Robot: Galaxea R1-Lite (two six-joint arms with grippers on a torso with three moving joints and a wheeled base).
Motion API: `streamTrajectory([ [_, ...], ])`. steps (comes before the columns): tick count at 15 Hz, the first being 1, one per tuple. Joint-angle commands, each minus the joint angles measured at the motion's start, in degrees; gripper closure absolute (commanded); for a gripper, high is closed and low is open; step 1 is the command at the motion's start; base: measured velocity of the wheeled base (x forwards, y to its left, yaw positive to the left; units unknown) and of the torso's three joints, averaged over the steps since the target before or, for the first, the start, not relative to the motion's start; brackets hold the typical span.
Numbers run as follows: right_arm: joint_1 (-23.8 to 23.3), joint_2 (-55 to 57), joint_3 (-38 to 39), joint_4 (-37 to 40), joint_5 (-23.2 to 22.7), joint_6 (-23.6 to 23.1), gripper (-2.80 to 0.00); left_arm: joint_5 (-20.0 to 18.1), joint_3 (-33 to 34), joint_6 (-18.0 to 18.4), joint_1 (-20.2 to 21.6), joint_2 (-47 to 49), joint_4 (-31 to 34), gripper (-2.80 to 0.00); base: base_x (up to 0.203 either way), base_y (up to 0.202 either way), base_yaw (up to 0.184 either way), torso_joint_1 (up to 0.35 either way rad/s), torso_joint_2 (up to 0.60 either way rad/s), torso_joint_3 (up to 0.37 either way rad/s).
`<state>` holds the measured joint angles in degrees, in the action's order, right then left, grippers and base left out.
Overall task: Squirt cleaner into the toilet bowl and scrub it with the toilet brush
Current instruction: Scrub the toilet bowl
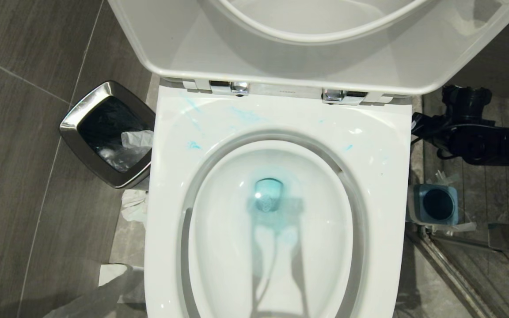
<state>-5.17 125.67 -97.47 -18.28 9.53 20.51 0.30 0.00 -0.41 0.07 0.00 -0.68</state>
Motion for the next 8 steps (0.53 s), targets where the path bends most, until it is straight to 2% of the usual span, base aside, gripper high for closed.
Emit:
streamTrajectory([
  [1, 0.1, 3.7, -6.5, 3.5, -0.4, 1.1, 0.00, 0.0, 0.4, 0.0, 0.0, 0.0, 0.0, 0.00, 0.000, 0.000, 0.000, 0.000, 0.00, 0.000],
  [4, 0.1, 8.8, -15.1, 9.2, -1.3, 2.8, 0.00, 0.0, 0.4, 0.0, 0.0, 0.0, 0.0, 0.00, 0.000, 0.000, 0.000, 0.000, 0.00, 0.000],
  [8, 0.1, 9.6, -15.3, 10.0, -2.3, 3.1, 0.00, 0.0, 0.4, 0.0, 0.0, 0.0, 0.0, 0.00, 0.000, 0.000, 0.000, 0.000, 0.00, 0.000],
])
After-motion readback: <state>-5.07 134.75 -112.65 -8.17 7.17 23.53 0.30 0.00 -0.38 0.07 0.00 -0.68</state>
